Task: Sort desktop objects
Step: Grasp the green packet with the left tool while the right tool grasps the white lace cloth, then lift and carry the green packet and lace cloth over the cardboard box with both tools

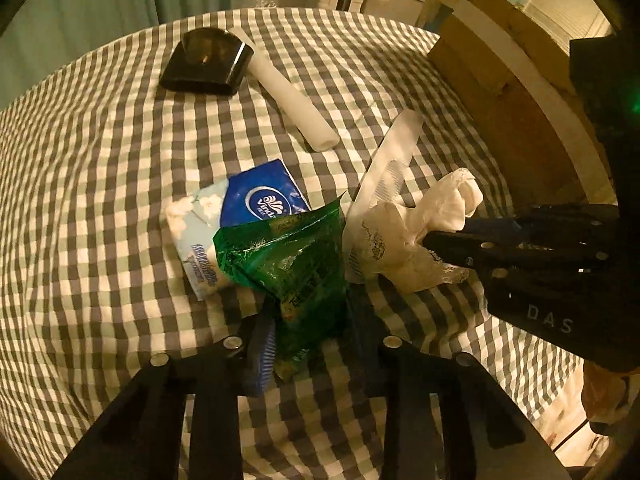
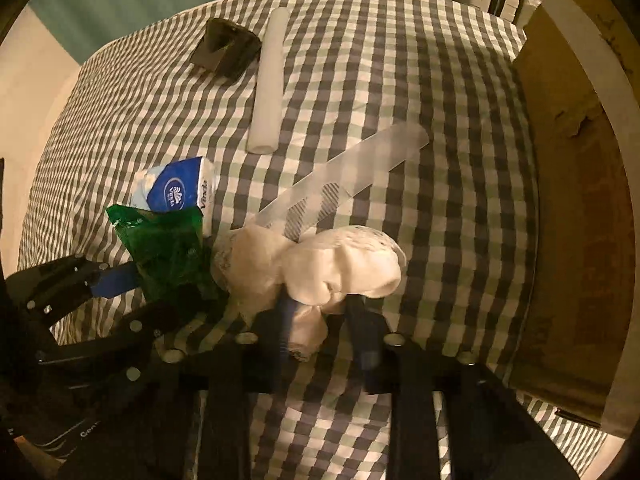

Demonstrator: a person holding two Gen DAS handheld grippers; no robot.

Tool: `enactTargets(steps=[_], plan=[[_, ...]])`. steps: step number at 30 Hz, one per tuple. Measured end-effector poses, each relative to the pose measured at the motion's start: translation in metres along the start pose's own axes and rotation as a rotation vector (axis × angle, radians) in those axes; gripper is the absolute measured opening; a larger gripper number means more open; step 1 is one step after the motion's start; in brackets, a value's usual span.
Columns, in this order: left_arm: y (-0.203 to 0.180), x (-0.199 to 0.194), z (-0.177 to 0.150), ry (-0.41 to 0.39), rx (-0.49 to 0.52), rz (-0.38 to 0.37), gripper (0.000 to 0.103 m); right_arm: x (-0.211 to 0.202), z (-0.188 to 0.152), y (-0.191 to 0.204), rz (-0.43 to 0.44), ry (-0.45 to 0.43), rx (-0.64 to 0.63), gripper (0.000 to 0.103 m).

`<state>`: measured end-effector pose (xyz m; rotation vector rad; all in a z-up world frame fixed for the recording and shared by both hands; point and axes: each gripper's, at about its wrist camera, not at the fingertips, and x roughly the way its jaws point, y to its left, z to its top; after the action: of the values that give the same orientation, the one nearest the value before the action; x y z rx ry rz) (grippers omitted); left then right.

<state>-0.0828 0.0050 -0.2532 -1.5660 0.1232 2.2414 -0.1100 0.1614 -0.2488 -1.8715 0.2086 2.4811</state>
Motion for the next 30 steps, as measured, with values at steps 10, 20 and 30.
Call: enactTargets(steps=[10, 20, 30], plan=[[0.006, -0.038, 0.009, -0.105, 0.021, 0.061, 0.029, -0.037, -0.001, 0.005, -0.006, -0.105, -0.008, 0.008], [0.017, -0.09, 0.037, -0.242, -0.052, 0.116, 0.029, -0.084, 0.007, 0.015, -0.031, -0.236, -0.043, 0.008], [0.028, -0.146, 0.062, -0.362, -0.093, 0.171, 0.029, -0.141, 0.03, 0.024, -0.021, -0.398, -0.041, 0.008]])
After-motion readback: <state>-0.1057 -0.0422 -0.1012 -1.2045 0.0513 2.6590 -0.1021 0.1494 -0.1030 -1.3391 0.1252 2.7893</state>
